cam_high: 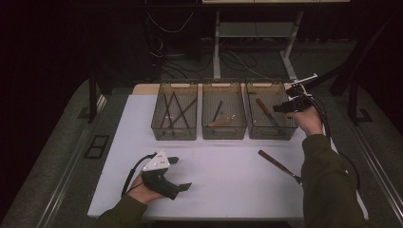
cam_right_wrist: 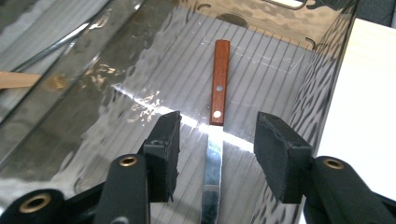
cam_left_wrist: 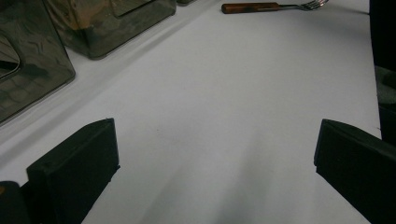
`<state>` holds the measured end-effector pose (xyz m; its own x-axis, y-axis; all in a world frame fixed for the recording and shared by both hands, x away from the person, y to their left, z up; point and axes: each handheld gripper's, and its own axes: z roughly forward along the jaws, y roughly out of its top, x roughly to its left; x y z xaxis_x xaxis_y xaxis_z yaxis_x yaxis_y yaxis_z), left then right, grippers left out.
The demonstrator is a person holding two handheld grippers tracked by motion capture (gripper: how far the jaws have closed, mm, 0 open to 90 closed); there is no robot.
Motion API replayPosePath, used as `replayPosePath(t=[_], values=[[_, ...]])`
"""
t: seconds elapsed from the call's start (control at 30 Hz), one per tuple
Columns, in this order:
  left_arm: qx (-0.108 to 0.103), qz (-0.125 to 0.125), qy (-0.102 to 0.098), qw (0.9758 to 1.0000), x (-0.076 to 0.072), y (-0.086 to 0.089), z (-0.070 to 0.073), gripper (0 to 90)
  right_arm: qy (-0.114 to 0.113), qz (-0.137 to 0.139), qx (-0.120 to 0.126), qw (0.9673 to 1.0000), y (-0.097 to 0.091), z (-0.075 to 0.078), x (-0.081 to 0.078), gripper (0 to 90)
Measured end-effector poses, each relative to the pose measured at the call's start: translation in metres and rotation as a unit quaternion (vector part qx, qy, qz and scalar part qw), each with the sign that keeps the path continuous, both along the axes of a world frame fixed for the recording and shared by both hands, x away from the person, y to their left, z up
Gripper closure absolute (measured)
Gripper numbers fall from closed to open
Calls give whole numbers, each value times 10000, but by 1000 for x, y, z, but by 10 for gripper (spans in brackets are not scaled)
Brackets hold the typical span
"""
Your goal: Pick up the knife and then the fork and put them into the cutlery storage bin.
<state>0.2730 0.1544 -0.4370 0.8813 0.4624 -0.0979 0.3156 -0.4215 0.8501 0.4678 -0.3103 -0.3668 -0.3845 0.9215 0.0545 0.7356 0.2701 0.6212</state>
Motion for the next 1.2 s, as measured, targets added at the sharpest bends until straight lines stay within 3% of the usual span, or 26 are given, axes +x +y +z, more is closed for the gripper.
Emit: replayPosePath(t=[0.47, 0.9, 1.2], values=[[30, -10, -1, 10000, 1, 0, -2, 0, -413, 694, 275, 9964, -5, 19, -54, 393], [5, 10, 43, 10000, -2, 0, -1, 0, -439, 1233, 436, 9904, -1, 6, -102, 375], [59, -7, 32, 10000, -2, 0, -1, 0, -249, 1452, 454, 9881, -3, -4, -123, 374]])
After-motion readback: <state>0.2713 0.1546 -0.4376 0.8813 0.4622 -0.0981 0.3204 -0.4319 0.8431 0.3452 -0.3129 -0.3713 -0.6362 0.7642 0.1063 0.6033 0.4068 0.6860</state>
